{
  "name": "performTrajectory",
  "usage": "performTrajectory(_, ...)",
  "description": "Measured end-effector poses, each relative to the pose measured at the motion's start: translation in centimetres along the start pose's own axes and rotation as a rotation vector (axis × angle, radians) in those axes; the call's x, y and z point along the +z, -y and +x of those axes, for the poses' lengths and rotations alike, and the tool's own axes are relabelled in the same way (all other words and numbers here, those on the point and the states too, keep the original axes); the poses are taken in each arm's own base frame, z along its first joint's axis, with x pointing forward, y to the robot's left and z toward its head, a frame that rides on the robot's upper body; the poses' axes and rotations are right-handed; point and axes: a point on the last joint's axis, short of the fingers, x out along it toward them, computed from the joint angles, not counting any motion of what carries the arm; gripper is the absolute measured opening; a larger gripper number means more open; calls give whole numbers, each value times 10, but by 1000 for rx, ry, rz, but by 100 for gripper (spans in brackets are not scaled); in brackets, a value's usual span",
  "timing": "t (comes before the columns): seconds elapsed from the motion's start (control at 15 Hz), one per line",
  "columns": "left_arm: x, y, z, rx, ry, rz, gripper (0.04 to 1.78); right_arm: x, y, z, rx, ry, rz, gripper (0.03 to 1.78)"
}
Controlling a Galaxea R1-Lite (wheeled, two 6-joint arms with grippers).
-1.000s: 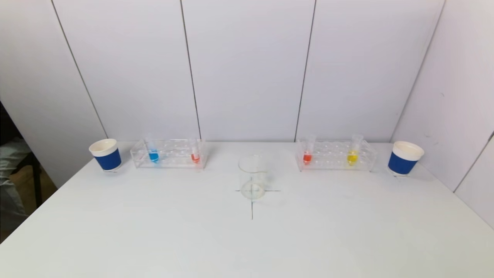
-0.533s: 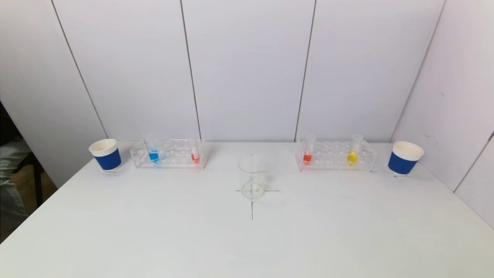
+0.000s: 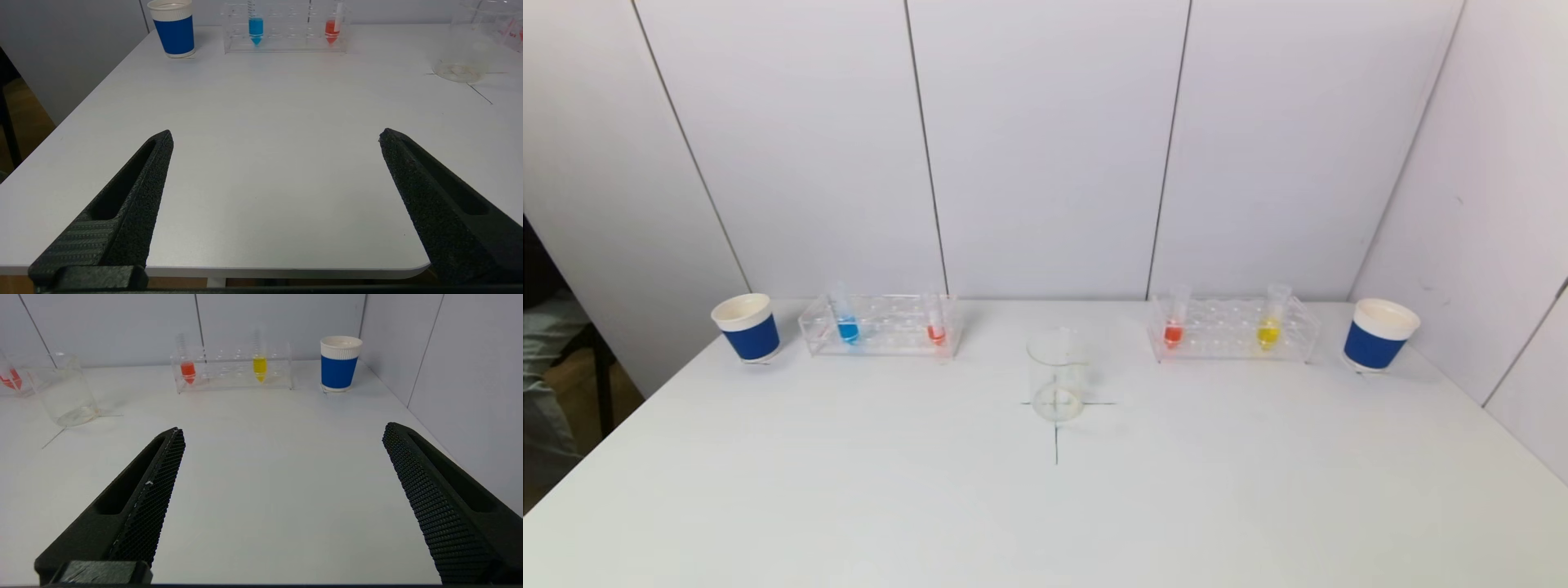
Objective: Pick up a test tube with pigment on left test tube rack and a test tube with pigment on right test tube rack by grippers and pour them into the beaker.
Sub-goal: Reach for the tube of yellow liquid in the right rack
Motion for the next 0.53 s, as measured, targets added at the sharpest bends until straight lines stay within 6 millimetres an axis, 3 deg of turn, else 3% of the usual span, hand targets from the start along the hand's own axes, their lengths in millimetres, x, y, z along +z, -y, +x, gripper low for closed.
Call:
performTrajectory(0.27,0,0,0,0,0,0,176,30,-1,-7,17,15,-2,176)
performTrajectory(0.53,0,0,0,0,0,0,176,63,-3,9,45,-9,-4,176)
